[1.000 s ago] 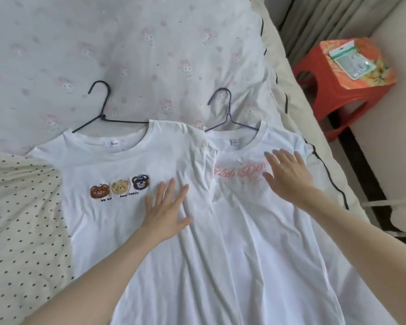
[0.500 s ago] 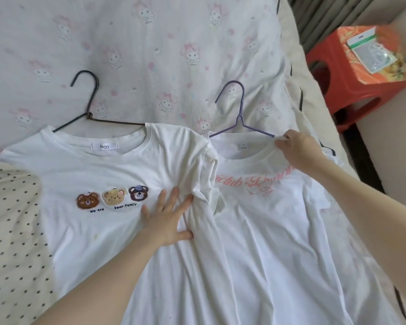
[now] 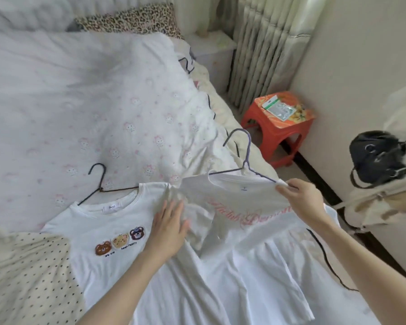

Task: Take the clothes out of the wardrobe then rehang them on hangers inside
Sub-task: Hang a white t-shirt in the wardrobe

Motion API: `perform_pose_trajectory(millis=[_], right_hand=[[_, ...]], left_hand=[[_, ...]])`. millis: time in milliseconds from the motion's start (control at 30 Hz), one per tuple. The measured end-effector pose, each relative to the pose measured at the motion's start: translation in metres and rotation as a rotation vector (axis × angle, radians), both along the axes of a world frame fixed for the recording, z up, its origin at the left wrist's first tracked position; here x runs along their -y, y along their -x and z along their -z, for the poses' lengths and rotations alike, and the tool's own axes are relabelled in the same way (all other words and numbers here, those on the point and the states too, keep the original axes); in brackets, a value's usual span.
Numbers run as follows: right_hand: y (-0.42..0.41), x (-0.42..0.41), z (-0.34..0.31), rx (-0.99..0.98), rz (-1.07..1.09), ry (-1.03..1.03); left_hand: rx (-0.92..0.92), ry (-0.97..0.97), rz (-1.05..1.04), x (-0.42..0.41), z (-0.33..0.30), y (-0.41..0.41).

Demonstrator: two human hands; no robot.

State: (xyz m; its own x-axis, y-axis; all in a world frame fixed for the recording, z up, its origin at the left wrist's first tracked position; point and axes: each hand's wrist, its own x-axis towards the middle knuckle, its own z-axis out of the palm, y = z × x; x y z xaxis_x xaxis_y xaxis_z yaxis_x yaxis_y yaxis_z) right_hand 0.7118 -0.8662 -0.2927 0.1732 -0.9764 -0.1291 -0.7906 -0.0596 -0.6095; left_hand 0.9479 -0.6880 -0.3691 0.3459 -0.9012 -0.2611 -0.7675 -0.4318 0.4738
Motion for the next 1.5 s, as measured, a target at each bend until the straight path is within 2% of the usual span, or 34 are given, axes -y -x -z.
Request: perform_pose_trajectory(millis=[167,267,433,500,600,733,867,1000,1067,1167,1400,1500], right_hand=[[0.071,-0.057,-0.070,0.132,0.063,0.110],[0.108,-0.083,-0.103,0.221,0.137,0.197],[0.174,-0.129,-0.155,0.314,0.243,0.297],[0.204,-0.151,-0.169,0.333,0.301,0.328],[0.248,-0.191,-0.176,0.294,0.394,0.316],[0.301,-0.271,-0.170,0.286,0.557,0.275],[0.350,-0.354,-0.180,0.295,0.716,0.330],[0.386,-0.433,-0.197,0.258,0.855,0.482],[0.401,-0.470,-0.204,0.204,0.941,0.546],[0.424,-0.521,-0.219,0.080,1.056,0.638],[0.472,-0.658,-0.233,-0.273,1.316,0.734],[0.484,-0.717,-0.236,-0.308,1.402,0.767]], left_hand=[[-0.017,0.343,0.037,0.010,-0.081,0.042],[-0.034,0.451,0.162,0.024,-0.129,0.073],[0.075,0.661,0.355,0.040,-0.189,0.119],[-0.061,0.728,0.395,0.035,-0.212,0.146],[-0.245,0.695,0.427,0.018,-0.228,0.190],[-0.217,0.784,0.600,-0.013,-0.226,0.250],[-0.246,0.857,0.710,-0.038,-0.243,0.314],[-0.491,0.789,0.877,-0.061,-0.263,0.385],[-0.622,0.733,0.956,-0.079,-0.272,0.422],[-0.716,0.722,1.058,-0.112,-0.281,0.476],[-0.819,0.708,1.310,-0.209,-0.301,0.598],[-0.818,0.732,1.430,-0.257,-0.310,0.641]])
